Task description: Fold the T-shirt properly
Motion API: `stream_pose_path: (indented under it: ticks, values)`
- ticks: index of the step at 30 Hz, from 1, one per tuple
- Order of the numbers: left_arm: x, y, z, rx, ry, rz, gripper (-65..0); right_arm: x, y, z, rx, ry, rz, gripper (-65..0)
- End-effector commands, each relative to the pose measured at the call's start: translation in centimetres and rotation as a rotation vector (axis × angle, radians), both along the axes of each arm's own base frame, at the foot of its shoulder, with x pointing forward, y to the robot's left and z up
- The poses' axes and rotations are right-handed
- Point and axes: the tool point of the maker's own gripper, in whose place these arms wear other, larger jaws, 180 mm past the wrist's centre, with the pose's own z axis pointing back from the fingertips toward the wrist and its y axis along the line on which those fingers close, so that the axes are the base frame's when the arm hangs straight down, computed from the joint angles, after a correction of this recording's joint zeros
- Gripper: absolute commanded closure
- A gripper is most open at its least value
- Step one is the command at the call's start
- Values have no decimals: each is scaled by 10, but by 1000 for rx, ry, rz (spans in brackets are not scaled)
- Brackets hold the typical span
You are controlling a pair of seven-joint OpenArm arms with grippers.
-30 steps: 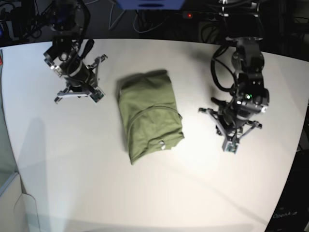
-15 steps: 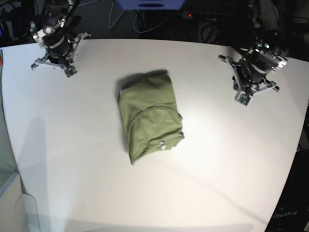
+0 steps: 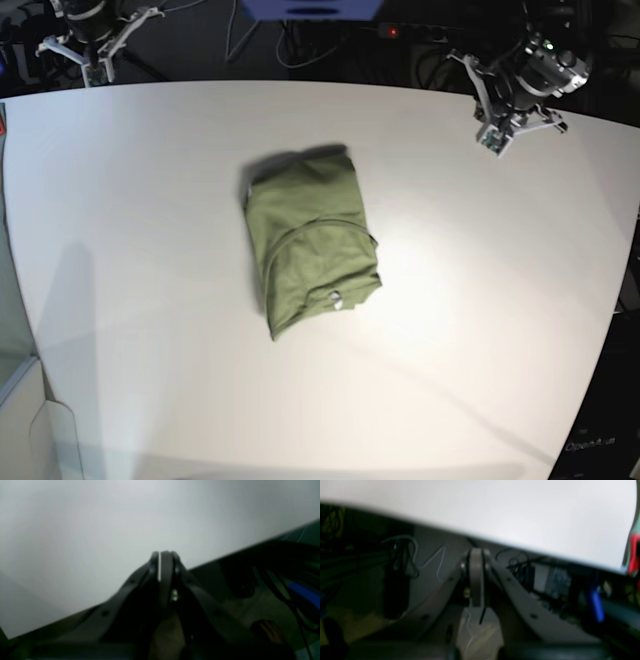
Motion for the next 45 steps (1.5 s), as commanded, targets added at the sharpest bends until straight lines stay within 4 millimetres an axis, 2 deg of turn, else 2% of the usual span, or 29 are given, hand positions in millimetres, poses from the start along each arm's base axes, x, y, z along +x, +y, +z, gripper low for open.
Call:
stream_pose_path:
  ticks: [1,4,7,10,15,19,23,28,32,37,39,41,43,45]
  values:
    - [1,-1,6,-5,-29,-15,-8,-1,-3,8,0,-35,-2,0]
    - [-15,-5,2,-29,-14,-19,-8,-14,-8,10,3,-24,-20,0]
    - [-40,-12,-4,-64,20,-18,-8,-31,-9,10,32,-16,-52,0]
    - [-61,-27,-9,-130,35,16,-8,-48,-11,2,62,-11,-81,0]
    - [-109,-47,-35,-235,127,106,-8,-90,-8,-37,170,4,-197,0]
    - [-152,-61,-81,-313,209,197,-8,-129,2,-69,282,-23,-307,0]
    - [-177,-82,-114,-417,211,292,-8,-148,12,-99,362,-43,-387,0]
    - [-197,-91,-144,-531,163,466,-8,-174,18,-136,434,-49,-529,0]
    - [-212,-94,-174,-584,203,569,-8,-175,20,-161,491,-47,-629,0]
    - [-220,-89,-203,-621,234,728,-8,-163,45,-180,614,1,-644,0]
    - [-217,-85,-208,-626,233,778,-8,-156,49,-191,568,48,-584,0]
    - [-203,-80,-211,-633,211,808,-8,-151,48,-200,497,91,-516,0]
    - [-171,-67,-213,-633,141,792,-8,-144,47,-210,422,152,-425,0]
    - [-154,-60,-217,-596,129,770,-8,-135,44,-221,335,211,-348,0]
